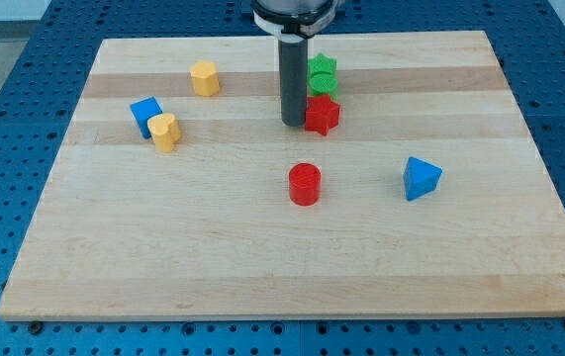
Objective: Push the red circle to the red star
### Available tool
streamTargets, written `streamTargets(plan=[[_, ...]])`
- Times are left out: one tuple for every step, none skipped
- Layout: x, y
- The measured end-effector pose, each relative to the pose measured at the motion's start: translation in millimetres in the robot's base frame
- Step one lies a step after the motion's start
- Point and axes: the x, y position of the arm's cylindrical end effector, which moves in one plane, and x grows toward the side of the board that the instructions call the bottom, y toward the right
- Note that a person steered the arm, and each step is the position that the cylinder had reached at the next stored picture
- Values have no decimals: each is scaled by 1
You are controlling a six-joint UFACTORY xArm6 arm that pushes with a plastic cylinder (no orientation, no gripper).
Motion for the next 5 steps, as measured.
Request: streamTargets(plan=[[20, -8], [50, -15], [73, -30], [97, -47], [125, -46]])
